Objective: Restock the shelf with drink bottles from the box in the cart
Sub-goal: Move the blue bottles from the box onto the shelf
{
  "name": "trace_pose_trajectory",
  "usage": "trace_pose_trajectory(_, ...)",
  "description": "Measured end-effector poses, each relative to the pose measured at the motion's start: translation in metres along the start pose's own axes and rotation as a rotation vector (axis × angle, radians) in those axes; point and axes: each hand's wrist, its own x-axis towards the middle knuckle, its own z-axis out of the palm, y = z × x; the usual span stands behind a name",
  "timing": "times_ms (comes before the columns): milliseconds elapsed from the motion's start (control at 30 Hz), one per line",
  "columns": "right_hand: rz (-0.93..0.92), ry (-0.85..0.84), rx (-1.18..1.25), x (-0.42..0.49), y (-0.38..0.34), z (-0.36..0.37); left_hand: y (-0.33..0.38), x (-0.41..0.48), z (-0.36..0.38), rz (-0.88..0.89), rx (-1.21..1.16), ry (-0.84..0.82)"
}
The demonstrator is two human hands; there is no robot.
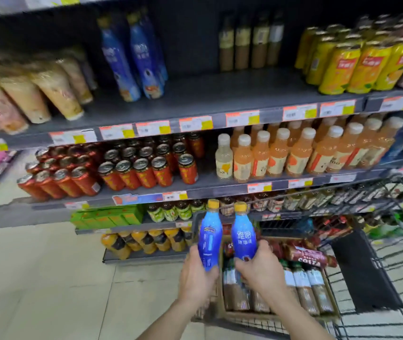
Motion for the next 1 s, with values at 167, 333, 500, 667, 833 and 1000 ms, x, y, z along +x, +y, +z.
trace_pose_trajectory(167, -0.091, 0.034, 0.008, -0.007, -0.077, 0.016, -0.010, 0.010, -0.070, 0.102, -0.059, 0.085)
trace_pose_trajectory(333, -0.166, 0.085, 0.026, -0.018, -0.158, 0.038, -0.021, 0.026, -0.143, 0.158, -0.080, 0.137)
trace_pose_trajectory(500, -0.234, 0.150, 0.045, -0.030, -0.233, 0.060, -0.038, 0.049, -0.216, 0.225, -0.097, 0.150)
trace_pose_trajectory(667, -0.281, 0.220, 0.046, -0.039, -0.295, 0.072, -0.045, 0.069, -0.274, 0.272, -0.122, 0.198)
trace_pose_trajectory(833, -0.299, 0.280, 0.050, -0.027, -0.334, 0.064, -0.036, 0.097, -0.304, 0.278, -0.186, 0.219)
trace_pose_trajectory(1000, -0.331, 0.348, 0.076, 0.012, -0.362, 0.037, -0.014, 0.130, -0.315, 0.295, -0.214, 0.215)
